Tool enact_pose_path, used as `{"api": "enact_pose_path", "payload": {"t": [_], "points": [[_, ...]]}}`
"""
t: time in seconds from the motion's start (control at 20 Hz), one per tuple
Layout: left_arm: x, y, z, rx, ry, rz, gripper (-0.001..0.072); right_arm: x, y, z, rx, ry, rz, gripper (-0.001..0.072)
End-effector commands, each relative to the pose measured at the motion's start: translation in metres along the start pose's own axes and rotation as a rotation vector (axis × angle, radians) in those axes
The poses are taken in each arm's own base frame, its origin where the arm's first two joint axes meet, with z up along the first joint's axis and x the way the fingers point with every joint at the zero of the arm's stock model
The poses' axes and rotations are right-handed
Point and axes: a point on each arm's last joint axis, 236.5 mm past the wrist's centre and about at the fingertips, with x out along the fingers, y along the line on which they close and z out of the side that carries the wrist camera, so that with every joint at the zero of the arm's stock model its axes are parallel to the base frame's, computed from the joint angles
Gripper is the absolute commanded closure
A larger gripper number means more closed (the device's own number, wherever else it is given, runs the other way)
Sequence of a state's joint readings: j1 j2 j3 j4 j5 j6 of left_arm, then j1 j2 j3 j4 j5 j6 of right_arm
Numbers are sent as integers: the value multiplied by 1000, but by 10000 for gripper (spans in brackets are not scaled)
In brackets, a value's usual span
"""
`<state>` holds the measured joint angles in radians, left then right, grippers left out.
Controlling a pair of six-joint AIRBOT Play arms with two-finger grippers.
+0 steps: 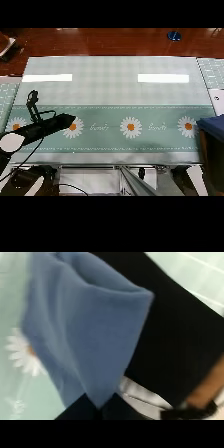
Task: Fold the shirts.
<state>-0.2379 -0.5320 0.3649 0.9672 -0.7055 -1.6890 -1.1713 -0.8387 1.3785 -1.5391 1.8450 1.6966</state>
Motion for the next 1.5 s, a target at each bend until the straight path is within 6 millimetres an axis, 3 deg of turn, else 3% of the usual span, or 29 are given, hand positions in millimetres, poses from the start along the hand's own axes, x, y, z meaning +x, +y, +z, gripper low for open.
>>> {"api": "enact_pose_path", "payload": {"t": [0.0,0.05,0.15,0.25,0.3,0.4,0.45,0.5,0.6,0.65,0.7,0.8,0.9,1.0,1.1,1.45], "points": [[0,0,1,0,-6,0,688,16,-56,-30,135,37,-205,556],[0,0,2,0,-7,0,688,21,-61,-35,138,61,-224,286],[0,-1,7,11,-31,-2,686,27,-43,-16,75,-2,-151,307],[-4,-3,27,89,-98,-3,669,35,-3,13,-53,-82,-37,313],[-10,-7,42,100,-134,-2,676,36,24,26,-139,-117,30,372],[-31,-24,92,145,-234,-4,679,29,105,40,-340,-164,219,628],[-42,-40,122,185,-278,-10,689,18,164,32,-479,-174,370,696],[-49,-60,146,229,-290,-24,689,2,226,13,-612,-185,529,696],[-50,-108,179,351,-237,-70,689,-28,323,-44,-823,-217,747,696],[-44,-127,187,431,-194,-79,690,-32,355,-75,-916,-232,795,696],[-34,-129,191,497,-151,-36,690,-27,378,-110,-1025,-230,801,696],[-5,-98,192,511,-95,118,689,18,394,-157,-1184,-174,661,696],[26,-54,172,487,26,229,689,75,391,-184,-1296,-104,480,696],[41,-28,155,459,131,273,689,110,382,-205,-1350,-6,384,696],[45,-21,151,445,161,284,688,123,382,-212,-1345,27,358,696],[46,-22,152,444,153,279,688,122,384,-214,-1342,28,369,696]]}}
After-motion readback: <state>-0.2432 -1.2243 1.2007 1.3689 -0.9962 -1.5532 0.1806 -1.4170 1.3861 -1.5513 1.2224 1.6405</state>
